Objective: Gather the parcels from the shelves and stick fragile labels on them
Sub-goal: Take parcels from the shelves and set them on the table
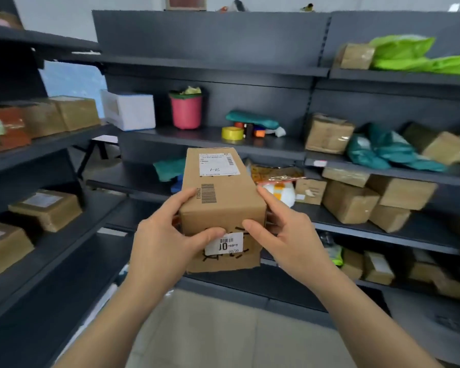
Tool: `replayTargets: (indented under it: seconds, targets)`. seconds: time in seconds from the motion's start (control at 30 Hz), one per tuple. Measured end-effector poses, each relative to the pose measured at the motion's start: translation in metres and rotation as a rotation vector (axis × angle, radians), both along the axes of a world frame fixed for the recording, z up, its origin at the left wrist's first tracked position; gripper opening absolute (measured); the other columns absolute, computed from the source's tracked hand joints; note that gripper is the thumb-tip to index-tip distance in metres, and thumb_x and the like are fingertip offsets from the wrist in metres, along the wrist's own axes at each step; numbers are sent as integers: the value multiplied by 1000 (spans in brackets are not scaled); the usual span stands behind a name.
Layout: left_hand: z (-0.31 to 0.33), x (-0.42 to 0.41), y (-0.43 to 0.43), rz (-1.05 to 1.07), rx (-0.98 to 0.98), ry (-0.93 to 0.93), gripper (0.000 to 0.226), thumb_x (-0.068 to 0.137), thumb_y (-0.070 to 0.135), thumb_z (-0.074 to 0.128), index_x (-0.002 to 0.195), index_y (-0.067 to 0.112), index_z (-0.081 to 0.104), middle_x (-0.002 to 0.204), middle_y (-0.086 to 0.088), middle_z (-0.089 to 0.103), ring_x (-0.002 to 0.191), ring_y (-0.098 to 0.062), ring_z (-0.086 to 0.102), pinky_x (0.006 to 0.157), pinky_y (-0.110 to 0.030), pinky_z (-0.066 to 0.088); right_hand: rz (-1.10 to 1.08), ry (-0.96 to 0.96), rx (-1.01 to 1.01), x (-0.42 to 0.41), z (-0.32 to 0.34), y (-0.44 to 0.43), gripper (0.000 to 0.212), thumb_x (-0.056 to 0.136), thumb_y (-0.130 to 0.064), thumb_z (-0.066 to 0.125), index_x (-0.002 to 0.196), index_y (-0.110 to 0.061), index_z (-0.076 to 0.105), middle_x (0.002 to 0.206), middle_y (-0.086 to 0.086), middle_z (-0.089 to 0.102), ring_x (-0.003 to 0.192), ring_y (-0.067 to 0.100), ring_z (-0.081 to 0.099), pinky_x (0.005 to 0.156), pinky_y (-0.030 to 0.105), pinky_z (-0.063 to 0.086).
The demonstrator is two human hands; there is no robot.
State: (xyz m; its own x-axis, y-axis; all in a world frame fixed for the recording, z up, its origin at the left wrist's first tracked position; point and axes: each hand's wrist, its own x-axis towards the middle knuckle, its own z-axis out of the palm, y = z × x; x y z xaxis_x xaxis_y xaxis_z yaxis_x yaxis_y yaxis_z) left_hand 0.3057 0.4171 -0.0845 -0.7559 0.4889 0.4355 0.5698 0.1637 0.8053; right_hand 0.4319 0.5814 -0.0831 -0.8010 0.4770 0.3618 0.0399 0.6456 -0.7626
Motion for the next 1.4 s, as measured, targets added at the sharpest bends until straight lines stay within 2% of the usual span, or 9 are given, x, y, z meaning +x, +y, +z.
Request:
replayTargets:
  seconds: [0.1,0.17,0.23,0.33,0.53,0.7,0.93,1.1,1.4]
  targets:
    - [-13,36,63,-154,-8,-30,79,56,46,84,127,47,49,107,29,54,98,6,54,69,-9,43,-146,-31,17,57,-9,43,71,83,-47,62,144,-47,25,114,-22,60,95,18,66,82,38,56]
    - [-18,60,102,-257,-18,-58,77,57,48,82,126,48,49,109,27,56,100,4,54,73,-12,45,-250,-40,17,95,-14,65,71,84,-42,64,145,-42,27,112,-25,59,97,9,65,84,33,56]
    - [-22,83,139,-361,-36,-74,74,58,49,81,125,48,49,110,26,56,101,2,54,78,-17,47,-359,-49,3,131,-17,84,72,84,-40,65,146,-35,28,119,-19,59,99,-1,62,86,26,54]
    - [-27,115,192,-521,-55,-104,69,62,50,79,125,49,50,113,24,59,103,-1,56,83,-22,49,-513,-53,-13,179,-20,109,73,84,-39,66,147,-32,28,120,-18,57,103,-2,60,86,22,53]
    - [-28,178,293,-809,-77,-95,63,66,48,78,123,46,51,107,33,55,95,15,52,77,-9,44,-778,-37,-43,255,-23,155,71,84,-37,66,146,-34,29,118,-20,57,102,-4,60,86,21,54]
    - [-30,220,376,-1017,-100,-70,65,69,47,76,128,42,49,115,25,56,103,6,53,82,-15,45,-971,-21,-62,297,-22,195,70,85,-32,68,144,-36,30,112,-26,57,98,-13,58,83,9,49]
    - [-27,279,482,-1235,-170,-28,66,69,50,75,129,40,48,118,20,57,104,0,54,84,-25,50,-1187,43,-130,350,-25,251,69,83,-35,69,143,-35,36,112,-23,61,99,-3,62,84,24,55]
    - [-37,328,545,-1366,-201,-25,67,70,47,75,130,39,47,119,18,57,104,0,54,79,-20,49,-1289,87,-160,388,-35,289,63,84,-30,69,139,-39,39,105,-28,60,91,-8,63,72,15,54]
    - [-64,436,669,-1459,-258,-22,68,71,47,75,131,37,46,117,21,56,105,-2,54,83,-30,54,-1376,52,-215,485,-55,398,56,86,-25,67,124,-49,33,94,-36,52,84,-21,57,61,7,48]
